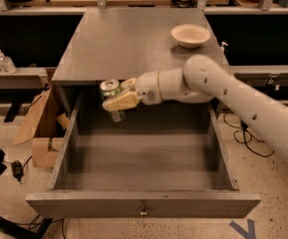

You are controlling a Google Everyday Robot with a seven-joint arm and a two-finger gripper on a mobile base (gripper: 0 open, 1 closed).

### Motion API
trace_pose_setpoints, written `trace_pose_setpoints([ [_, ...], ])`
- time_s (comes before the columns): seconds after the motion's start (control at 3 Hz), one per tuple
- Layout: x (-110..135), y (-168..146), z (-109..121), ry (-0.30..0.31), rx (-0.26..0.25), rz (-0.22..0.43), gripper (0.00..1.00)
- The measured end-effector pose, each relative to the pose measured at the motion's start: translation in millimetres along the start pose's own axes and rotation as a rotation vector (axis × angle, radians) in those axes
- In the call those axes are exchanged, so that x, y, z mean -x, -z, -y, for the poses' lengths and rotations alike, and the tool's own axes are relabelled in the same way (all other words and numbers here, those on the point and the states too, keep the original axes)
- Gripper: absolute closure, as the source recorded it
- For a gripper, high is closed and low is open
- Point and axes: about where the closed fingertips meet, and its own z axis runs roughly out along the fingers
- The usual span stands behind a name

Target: Place green can into top drawer

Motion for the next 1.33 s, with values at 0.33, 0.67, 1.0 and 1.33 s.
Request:
trace_pose_setpoints([
  [0.33,-43.6,-14.5,-8.6,-0.01,0.019,0.058,1.0],
  [0.67,-81.0,-30.9,-20.7,-0.001,0.033,0.125,1.0],
  [1.0,-106.4,-52.1,-28.1,-0.001,0.063,0.193,1.0],
  [1.33,-127.0,-65.9,-37.0,0.015,0.067,0.269,1.0],
])
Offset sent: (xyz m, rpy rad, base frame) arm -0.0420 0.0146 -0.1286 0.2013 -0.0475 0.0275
